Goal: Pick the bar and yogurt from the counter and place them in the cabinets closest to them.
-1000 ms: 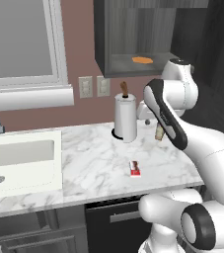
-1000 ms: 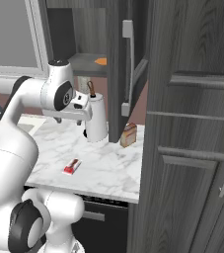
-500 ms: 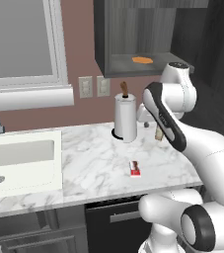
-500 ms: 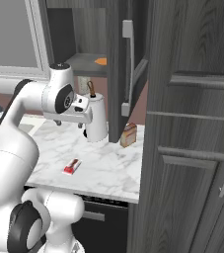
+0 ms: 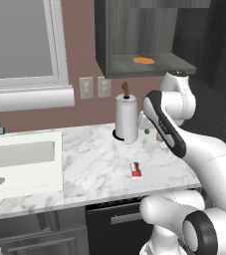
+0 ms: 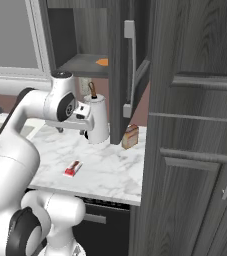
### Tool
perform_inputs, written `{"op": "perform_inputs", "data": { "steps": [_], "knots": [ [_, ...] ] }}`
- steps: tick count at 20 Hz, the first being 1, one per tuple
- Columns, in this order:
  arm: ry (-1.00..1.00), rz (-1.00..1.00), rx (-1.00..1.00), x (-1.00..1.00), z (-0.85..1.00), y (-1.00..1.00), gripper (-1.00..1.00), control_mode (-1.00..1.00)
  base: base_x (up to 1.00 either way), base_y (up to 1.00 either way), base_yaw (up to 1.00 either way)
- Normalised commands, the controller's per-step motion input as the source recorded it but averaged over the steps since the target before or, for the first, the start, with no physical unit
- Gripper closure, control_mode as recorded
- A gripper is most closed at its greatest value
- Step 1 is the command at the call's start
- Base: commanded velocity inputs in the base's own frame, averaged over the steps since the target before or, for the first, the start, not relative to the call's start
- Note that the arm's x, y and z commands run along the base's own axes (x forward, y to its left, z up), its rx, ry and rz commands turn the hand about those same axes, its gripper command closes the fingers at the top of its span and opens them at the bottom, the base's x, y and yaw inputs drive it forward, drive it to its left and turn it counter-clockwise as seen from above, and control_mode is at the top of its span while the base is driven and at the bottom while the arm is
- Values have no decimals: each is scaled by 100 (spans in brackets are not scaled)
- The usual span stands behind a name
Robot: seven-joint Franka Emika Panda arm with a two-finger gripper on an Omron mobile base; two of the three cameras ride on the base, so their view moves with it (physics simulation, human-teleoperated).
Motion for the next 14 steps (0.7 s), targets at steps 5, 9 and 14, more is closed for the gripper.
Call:
{"op": "perform_inputs", "data": {
  "steps": [5, 9, 14],
  "knots": [
    [0, 0, 0, 0, -23, 1, -100, -100, 0, 0, 0],
    [0, 0, 0, 0, -16, 6, -100, -100, 0, 0, 0],
    [0, 0, 0, 0, -19, 14, -100, -100, 0, 0, 0]
  ]
}}
